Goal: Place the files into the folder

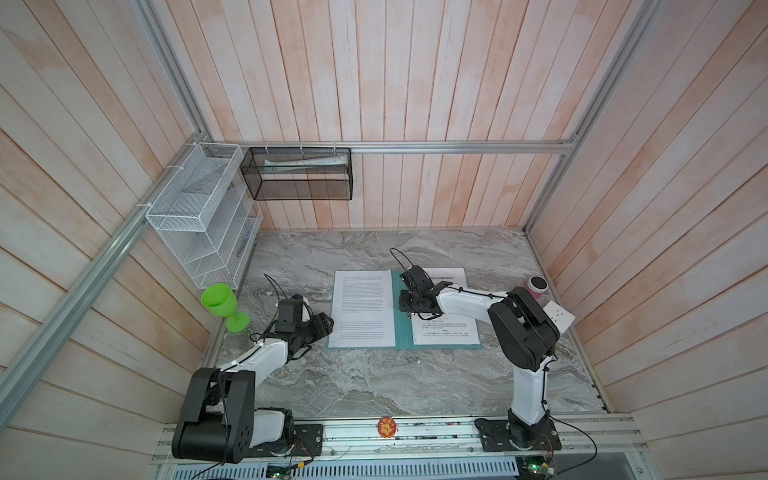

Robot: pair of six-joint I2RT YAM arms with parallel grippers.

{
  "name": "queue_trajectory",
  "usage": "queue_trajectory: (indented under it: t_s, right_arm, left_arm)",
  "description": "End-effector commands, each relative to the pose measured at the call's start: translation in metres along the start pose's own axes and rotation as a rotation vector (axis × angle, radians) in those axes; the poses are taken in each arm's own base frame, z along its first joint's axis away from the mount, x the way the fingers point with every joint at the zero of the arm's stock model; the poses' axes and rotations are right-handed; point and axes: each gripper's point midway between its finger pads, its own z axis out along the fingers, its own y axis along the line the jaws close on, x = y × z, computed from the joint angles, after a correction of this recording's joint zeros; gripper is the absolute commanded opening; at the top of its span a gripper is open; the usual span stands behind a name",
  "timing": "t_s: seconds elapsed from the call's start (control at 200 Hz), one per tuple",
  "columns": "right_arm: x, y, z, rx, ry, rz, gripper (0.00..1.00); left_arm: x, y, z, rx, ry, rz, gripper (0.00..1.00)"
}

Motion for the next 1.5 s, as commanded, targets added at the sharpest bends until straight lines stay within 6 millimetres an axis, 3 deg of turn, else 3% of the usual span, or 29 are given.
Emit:
queue_trajectory:
  t_s: [0.0, 0.305, 0.715, 0.895, 1.175, 1.495]
  right_arm:
    - [0.049, -0.028, 0.015, 0.061, 0.166, 0.005, 0.12]
    - [0.052, -0.023, 0.019, 0.007, 0.183, -0.010, 0.12]
    - [0.058, -0.017, 0.026, -0.039, 0.210, -0.012, 0.12]
    - [0.061, -0.016, 0.027, -0.056, 0.220, -0.008, 0.12]
    - [0.067, -0.014, 0.030, -0.080, 0.241, -0.001, 0.10]
    - [0.066, -0.011, 0.028, -0.099, 0.235, 0.007, 0.10]
  left_arm:
    - [0.005, 0.003, 0.001, -0.032, 0.043, 0.011, 0.72]
    - [0.016, -0.012, 0.019, 0.068, 0.150, 0.018, 0.71]
    - [0.020, -0.031, 0.018, 0.188, 0.177, 0.021, 0.68]
    - [0.006, -0.048, 0.003, 0.281, 0.116, 0.013, 0.66]
    - [-0.024, -0.095, -0.035, 0.544, 0.012, -0.020, 0.63]
    - [-0.046, -0.131, -0.071, 0.637, -0.074, 0.021, 0.63]
